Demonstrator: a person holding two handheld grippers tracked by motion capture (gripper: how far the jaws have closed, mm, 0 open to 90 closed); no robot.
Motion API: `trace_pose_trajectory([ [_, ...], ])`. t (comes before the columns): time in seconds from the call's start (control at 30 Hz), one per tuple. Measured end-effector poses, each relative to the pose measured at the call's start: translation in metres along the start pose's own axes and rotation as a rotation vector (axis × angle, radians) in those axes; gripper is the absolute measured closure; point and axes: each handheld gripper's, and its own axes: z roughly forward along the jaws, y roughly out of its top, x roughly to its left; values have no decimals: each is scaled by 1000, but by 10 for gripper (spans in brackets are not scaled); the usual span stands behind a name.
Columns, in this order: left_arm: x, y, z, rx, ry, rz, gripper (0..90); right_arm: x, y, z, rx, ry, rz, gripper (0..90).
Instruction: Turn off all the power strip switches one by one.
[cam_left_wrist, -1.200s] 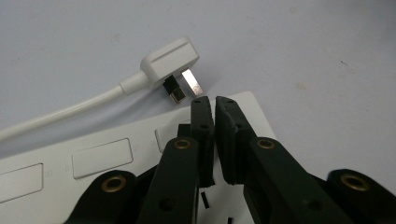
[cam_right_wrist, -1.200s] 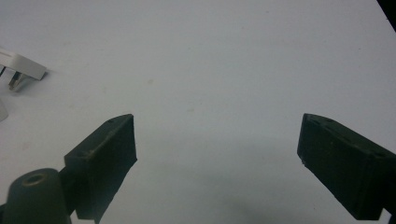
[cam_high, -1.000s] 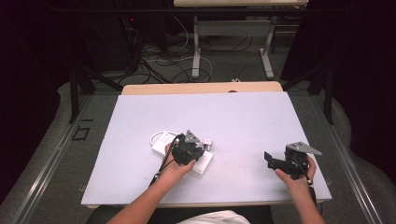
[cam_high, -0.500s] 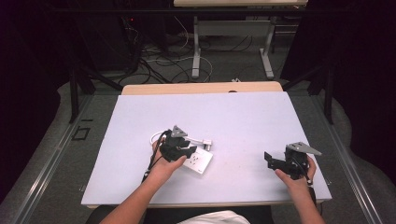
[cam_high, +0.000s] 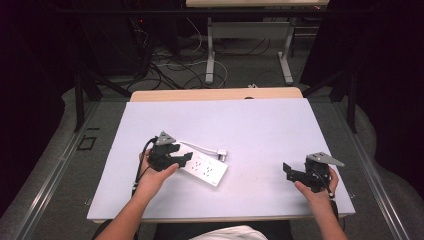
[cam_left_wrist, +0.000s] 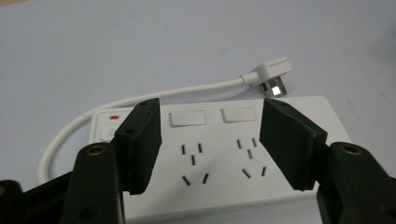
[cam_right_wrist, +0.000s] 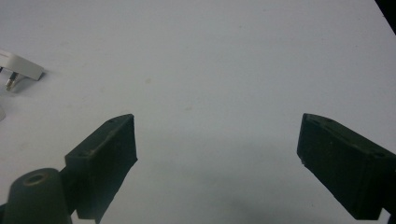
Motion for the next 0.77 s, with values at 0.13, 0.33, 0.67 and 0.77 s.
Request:
trace_pose_trajectory([
  [0.13,18,-10,-15,-20,39,-56,348,0,0,0,0,-1,1,113],
  [0.33,40,-26,-32,-73,58,-169,219,0,0,0,2,-1,4,114],
  [0.67,52,-41,-41,-91,98,-196,4,-3,0,0,-2,1,4,114],
  [0.77,53,-42,-41,-107,106,-194,4,-4,0,0,-4,2,4,114],
])
